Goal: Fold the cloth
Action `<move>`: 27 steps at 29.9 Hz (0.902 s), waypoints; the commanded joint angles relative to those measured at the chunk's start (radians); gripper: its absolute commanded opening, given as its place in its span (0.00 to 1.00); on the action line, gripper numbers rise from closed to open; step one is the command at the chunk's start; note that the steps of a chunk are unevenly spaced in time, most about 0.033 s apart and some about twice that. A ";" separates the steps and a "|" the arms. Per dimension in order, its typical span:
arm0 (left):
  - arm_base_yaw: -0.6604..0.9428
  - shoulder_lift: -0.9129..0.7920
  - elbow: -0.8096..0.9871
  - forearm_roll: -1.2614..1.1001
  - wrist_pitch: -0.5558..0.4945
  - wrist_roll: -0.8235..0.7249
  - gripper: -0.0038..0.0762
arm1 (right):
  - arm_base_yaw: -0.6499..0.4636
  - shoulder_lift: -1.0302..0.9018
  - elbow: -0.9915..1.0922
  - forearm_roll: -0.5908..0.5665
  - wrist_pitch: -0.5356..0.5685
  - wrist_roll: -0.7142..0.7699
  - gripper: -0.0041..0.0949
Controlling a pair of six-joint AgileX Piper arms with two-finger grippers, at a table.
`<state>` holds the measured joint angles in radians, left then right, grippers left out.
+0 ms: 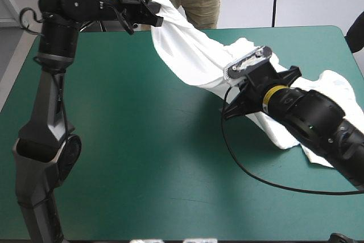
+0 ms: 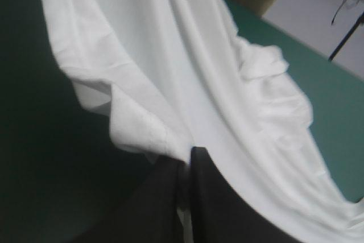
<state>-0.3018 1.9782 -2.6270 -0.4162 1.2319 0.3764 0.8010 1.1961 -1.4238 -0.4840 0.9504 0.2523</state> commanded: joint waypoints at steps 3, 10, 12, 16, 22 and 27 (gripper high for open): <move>0.002 -0.194 -0.032 -0.029 0.009 -0.003 0.03 | -0.001 -0.014 -0.244 -0.045 -0.049 -0.150 0.02; 0.002 -0.348 -0.032 -0.041 -0.110 -0.003 0.03 | -0.001 -0.006 -0.513 -0.030 -0.060 -0.301 0.02; 0.002 -0.391 -0.032 -0.043 -0.147 -0.003 0.03 | -0.001 -0.006 -0.578 -0.015 -0.068 -0.338 0.02; 0.002 -0.467 -0.032 -0.043 -0.184 0.039 0.03 | -0.001 -0.006 -0.701 0.068 -0.097 -0.436 0.02; 0.002 -0.565 -0.032 -0.049 -0.270 0.039 0.03 | -0.001 -0.006 -0.844 0.175 -0.099 -0.544 0.02; 0.002 -0.613 -0.032 -0.043 -0.298 0.048 0.03 | -0.001 -0.005 -0.949 0.164 0.010 -0.548 0.03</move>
<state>-0.3002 1.3952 -2.6472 -0.4454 1.0335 0.4254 0.8010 1.2020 -2.3112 -0.3004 0.9821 -0.2823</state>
